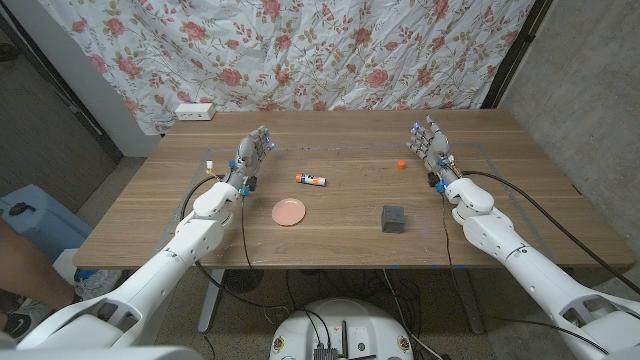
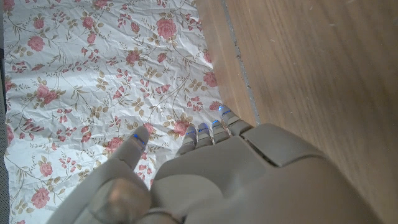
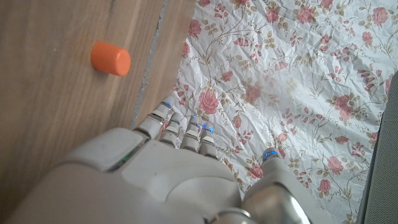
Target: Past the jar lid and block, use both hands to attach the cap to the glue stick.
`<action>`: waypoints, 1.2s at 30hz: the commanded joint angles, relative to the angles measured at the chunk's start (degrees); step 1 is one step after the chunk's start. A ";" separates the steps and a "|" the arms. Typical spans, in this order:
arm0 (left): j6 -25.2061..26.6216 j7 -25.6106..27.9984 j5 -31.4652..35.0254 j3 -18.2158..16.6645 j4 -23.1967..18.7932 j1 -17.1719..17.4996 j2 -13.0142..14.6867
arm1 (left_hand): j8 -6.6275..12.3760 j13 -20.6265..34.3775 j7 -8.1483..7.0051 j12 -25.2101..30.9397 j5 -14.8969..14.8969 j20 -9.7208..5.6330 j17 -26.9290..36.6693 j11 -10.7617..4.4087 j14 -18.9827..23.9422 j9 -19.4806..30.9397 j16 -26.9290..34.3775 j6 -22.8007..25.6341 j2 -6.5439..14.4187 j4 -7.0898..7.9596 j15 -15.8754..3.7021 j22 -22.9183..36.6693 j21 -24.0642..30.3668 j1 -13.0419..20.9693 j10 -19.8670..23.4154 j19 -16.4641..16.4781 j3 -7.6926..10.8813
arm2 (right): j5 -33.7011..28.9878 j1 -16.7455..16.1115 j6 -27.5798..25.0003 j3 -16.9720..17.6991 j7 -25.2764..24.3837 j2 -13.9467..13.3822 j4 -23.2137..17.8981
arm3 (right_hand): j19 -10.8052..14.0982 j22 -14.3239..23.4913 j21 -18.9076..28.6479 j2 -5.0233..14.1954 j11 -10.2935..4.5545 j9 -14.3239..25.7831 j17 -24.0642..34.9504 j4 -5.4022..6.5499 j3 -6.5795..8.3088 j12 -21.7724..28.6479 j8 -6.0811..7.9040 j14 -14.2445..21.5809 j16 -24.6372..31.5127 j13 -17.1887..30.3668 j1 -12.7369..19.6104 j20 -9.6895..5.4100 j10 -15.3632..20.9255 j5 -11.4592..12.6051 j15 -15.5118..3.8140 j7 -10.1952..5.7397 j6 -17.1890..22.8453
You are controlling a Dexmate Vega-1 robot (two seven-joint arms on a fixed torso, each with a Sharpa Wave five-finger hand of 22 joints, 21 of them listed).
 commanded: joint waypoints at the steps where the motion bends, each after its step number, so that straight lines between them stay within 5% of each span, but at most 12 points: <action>1: 0.73 0.53 0.92 -0.15 -1.68 0.49 1.56 | 0.46 0.08 -0.04 0.43 0.24 0.16 0.11 0.15 0.11 0.15 0.41 0.81 3.81 -0.65 -0.31 0.21 0.08 0.64 0.83 0.51 0.23 | -1.56 -0.01 0.14 -0.51 -1.47 0.20 -0.88 | 0.30 0.16 0.35 0.28 -0.05 0.25 0.16 0.03 0.39 0.41 0.36 0.55 0.29 0.12 -0.48 -0.03 0.40 0.24 0.02 -0.02 0.70; 9: 1.41 0.17 2.21 0.38 -2.44 0.25 2.83 | 0.96 0.06 -0.91 0.85 -0.09 -0.24 0.04 -1.10 1.24 0.15 0.46 3.17 2.74 -3.79 -1.01 0.09 -0.89 2.01 2.78 1.41 0.10 | -3.39 -0.31 0.08 -1.11 -2.92 -0.14 -1.34 | 0.26 0.16 0.38 0.49 -0.04 0.25 -0.03 -0.10 0.44 0.54 0.47 0.62 0.37 0.11 -0.24 -0.11 0.60 0.29 -0.21 -0.07 0.99; 21: 5.19 2.98 5.46 0.46 -7.84 1.25 6.89 | 1.59 0.08 -2.58 1.09 -0.57 -1.22 0.07 -4.15 3.86 0.16 0.48 7.80 2.18 -13.54 -3.22 0.06 -3.19 7.97 6.58 3.91 1.63 | -3.00 -2.21 -0.73 -0.48 -4.55 -0.74 -3.55 | 0.14 0.16 0.40 0.85 0.05 0.26 -0.29 -0.19 0.42 0.49 0.43 0.39 0.42 0.09 -0.07 -0.07 0.34 0.31 -0.12 -0.14 0.96; 27: 7.41 2.87 6.77 0.59 -10.64 1.39 9.36 | 1.78 0.09 -3.33 1.13 -0.55 -1.73 0.08 -5.42 4.56 0.17 0.48 8.97 1.52 -15.61 -4.01 0.07 -3.67 9.61 7.66 4.66 1.58 | -3.28 -2.76 -0.76 -0.20 -5.30 -1.14 -4.65 | 0.01 0.15 0.38 0.95 0.00 0.26 -0.41 -0.28 0.40 0.52 0.44 0.37 0.46 0.09 0.04 -0.07 0.36 0.32 -0.14 -0.13 0.99; 36: 11.01 2.26 10.13 1.78 -14.16 0.48 12.85 | 2.19 0.11 -4.68 1.34 -0.54 -2.01 0.06 -6.99 6.02 0.20 0.58 11.08 0.91 -16.57 -4.86 0.06 -4.10 12.26 9.74 6.08 1.68 | -3.40 -3.14 -1.15 0.26 -5.42 -2.16 -5.53 | 0.01 0.15 0.41 1.18 -0.02 0.26 -0.54 -0.38 0.43 0.57 0.45 0.34 0.51 0.08 0.21 -0.22 0.41 0.33 -0.30 -0.10 1.06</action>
